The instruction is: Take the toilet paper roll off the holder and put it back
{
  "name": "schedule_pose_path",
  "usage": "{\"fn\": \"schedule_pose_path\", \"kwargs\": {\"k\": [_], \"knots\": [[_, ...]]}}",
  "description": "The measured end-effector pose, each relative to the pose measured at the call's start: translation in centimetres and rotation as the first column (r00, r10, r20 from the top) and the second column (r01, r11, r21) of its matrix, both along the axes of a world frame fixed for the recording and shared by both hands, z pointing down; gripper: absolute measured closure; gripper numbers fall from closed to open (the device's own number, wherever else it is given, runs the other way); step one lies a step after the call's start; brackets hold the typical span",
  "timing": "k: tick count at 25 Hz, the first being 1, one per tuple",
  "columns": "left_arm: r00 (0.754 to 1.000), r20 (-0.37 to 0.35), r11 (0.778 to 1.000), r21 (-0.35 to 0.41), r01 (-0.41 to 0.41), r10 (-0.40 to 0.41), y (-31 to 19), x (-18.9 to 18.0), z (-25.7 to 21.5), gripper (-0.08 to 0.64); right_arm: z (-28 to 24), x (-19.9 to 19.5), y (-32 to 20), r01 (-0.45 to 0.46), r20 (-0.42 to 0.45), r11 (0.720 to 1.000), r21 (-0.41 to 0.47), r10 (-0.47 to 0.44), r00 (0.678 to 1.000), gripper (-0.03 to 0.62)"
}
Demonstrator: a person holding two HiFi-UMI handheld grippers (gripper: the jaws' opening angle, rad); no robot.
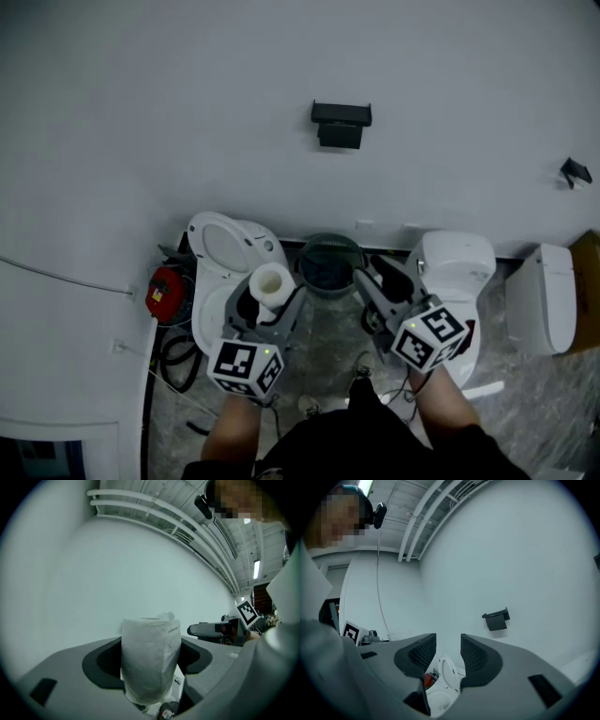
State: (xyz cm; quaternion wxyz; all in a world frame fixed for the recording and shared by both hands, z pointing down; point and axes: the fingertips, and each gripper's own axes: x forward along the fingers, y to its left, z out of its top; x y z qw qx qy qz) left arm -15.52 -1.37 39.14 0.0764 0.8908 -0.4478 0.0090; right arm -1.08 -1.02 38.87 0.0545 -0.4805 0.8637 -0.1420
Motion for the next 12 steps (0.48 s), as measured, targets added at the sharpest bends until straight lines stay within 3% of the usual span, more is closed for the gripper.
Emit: {"fn": "schedule_pose_path", "kwargs": {"k": [12], "knots": [[0.998, 0.038, 0.999, 0.016, 0.048, -0.049, -9.7, 11.8, -0.7, 0.244, 0.2, 11.5, -10.7, 0.064, 0.031, 0.998, 0.009, -0.064, 0.997, 0.434]]}}
